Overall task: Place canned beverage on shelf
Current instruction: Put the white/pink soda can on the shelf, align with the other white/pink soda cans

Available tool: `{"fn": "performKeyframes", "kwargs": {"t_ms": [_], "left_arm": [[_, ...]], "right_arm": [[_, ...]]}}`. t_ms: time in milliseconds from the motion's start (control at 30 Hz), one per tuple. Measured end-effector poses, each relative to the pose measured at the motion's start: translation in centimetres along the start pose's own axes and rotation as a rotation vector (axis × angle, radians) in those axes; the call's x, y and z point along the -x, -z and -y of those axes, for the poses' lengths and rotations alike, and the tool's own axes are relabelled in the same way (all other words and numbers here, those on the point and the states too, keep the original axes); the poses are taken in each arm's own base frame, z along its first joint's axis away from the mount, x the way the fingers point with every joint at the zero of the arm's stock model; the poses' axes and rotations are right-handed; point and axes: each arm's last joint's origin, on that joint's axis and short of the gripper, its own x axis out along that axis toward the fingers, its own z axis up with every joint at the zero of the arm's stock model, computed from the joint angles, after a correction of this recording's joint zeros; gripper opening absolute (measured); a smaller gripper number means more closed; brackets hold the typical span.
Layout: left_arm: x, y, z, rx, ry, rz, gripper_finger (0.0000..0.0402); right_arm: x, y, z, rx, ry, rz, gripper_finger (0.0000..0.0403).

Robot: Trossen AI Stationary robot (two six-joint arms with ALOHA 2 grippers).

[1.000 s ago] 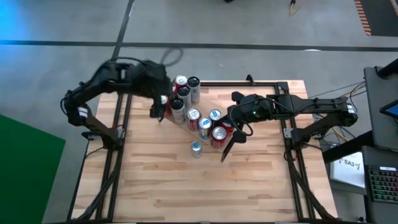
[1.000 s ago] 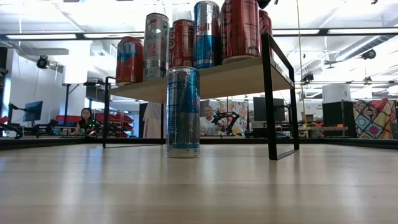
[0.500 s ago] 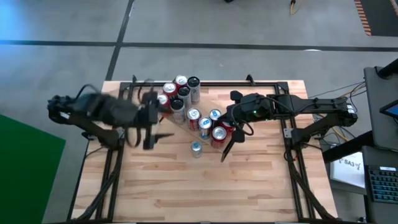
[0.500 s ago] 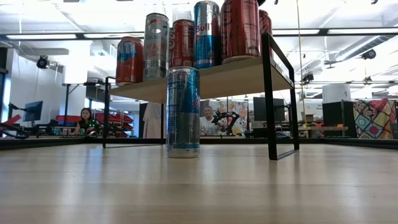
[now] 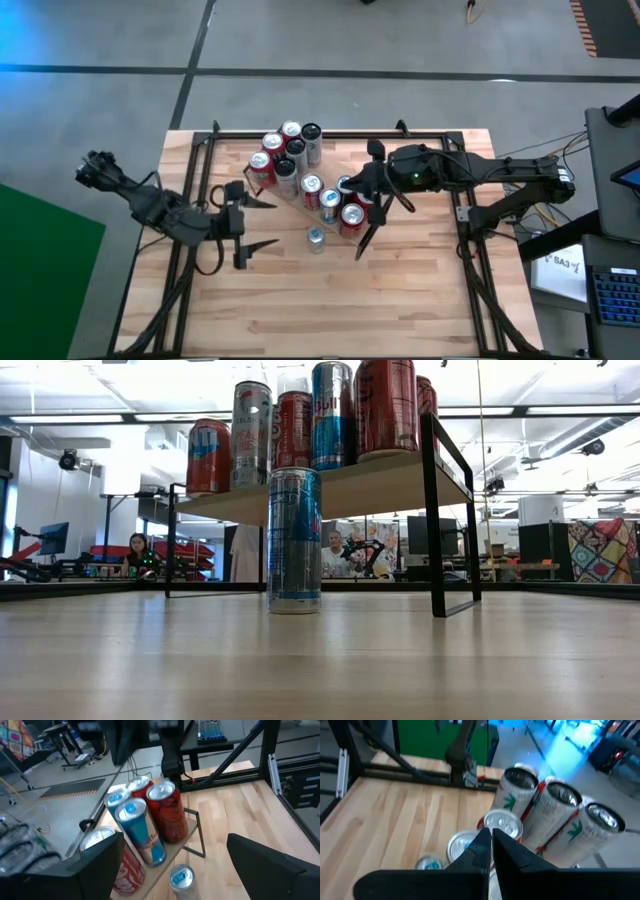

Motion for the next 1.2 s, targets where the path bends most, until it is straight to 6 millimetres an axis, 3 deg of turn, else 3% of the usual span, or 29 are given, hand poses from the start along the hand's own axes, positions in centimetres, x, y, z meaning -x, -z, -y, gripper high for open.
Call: {"fn": "performKeyframes", "kwargs": {"t_ms": [200, 400, 767, 1033, 1200], "left_arm": [[-0.7, 3.1, 0.4, 0.053, -0.051, -0.001, 0.0338], [-0.2, 5.3, -0.1, 0.079, -0.110, 0.069, 0.0338], [2.3, 6.2, -2.3, 0.061, -0.147, 0.249, 0.0338], [2.1, 6.3, -3.2, -0.051, -0.321, 0.199, 0.0336], [1.1, 7.4, -3.6, -0.092, -0.296, 0.177, 0.0302]], "right_arm": [[-0.1, -0.8, 0.1, -0.012, 0.013, 0.088, 0.0009], [-1.1, -1.5, 0.2, -0.004, 0.032, 0.169, 0.0009], [-4.7, -1.6, 1.5, -0.009, 0.099, 0.260, 0.0009], [-8.1, -1.0, 2.5, -0.041, 0.140, 0.321, 0.0009], [-9.5, -1.1, 3.1, -0.038, 0.159, 0.331, 0.0009]]}}
